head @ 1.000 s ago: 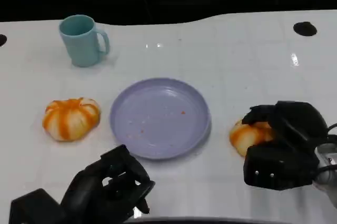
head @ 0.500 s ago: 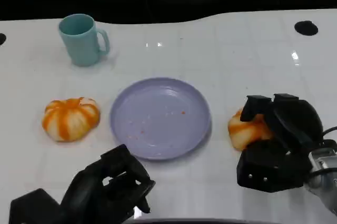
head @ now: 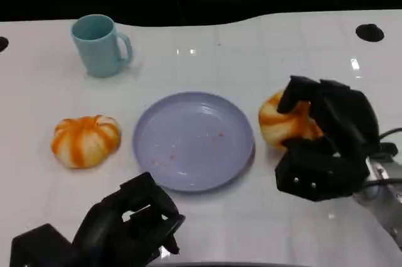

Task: Grasp the bread from the table and place it into the plate.

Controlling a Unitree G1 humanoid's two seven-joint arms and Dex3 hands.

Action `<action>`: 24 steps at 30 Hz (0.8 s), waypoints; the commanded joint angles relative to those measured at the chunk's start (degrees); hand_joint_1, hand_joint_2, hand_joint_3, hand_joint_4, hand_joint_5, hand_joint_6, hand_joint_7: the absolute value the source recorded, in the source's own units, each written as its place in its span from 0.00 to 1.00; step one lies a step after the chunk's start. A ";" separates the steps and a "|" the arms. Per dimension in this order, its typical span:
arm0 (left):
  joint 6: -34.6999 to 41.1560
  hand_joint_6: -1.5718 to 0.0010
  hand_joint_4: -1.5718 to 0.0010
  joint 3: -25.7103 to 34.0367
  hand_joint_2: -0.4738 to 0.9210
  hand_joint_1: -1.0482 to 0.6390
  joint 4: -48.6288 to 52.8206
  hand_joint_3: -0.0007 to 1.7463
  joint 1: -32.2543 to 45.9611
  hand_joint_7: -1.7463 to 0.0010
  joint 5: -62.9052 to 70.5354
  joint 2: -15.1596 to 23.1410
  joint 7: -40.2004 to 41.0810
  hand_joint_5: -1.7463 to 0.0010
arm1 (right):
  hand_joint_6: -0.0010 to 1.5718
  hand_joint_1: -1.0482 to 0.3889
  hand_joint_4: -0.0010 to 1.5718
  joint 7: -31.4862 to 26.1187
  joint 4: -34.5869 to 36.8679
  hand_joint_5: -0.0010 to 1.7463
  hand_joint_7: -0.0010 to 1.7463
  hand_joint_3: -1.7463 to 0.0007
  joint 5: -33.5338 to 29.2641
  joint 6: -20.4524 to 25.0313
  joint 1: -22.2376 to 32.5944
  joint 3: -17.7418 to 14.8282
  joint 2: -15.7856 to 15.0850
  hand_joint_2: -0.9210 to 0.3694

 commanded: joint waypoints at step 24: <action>-0.64 0.65 0.59 -0.88 1.00 0.28 -0.74 0.13 1.88 0.09 0.54 0.08 0.21 0.00 | 0.48 0.65 0.60 4.25 9.72 1.00 0.96 0.21 0.82 -4.34 -11.17 3.80 12.74 0.51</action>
